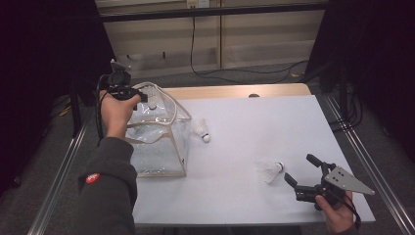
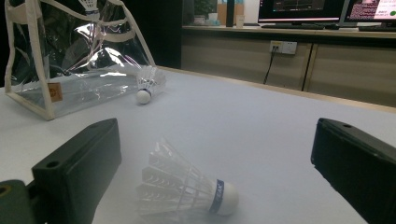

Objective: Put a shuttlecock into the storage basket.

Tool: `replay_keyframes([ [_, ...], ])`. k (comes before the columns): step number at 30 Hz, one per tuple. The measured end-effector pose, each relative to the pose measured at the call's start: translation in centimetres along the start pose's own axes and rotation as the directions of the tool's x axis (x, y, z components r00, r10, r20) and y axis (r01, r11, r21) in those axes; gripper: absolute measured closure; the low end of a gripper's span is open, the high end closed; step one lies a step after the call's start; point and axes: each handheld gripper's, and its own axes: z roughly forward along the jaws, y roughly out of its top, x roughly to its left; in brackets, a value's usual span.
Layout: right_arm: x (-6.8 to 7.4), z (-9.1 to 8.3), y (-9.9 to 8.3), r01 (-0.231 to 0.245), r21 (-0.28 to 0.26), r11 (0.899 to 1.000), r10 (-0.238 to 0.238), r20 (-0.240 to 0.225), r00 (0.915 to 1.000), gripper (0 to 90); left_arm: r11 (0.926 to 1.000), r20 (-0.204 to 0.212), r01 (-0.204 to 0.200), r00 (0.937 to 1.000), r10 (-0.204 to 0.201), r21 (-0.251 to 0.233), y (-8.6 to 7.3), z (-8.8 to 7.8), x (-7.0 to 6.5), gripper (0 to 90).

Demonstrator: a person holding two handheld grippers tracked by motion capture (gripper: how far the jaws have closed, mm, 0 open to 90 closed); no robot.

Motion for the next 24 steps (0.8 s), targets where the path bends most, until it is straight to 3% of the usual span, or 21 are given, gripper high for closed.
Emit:
replay_keyframes([
  [24, 0.02, -0.02, 0.03, 0.000, -0.005, 1.000, 0.000, -0.002, 1.0000, 1.6, 0.9999, -0.030, 0.012, 0.9995, -0.012, 0.005, -0.09, 0.59, 0.44, 86.4],
])
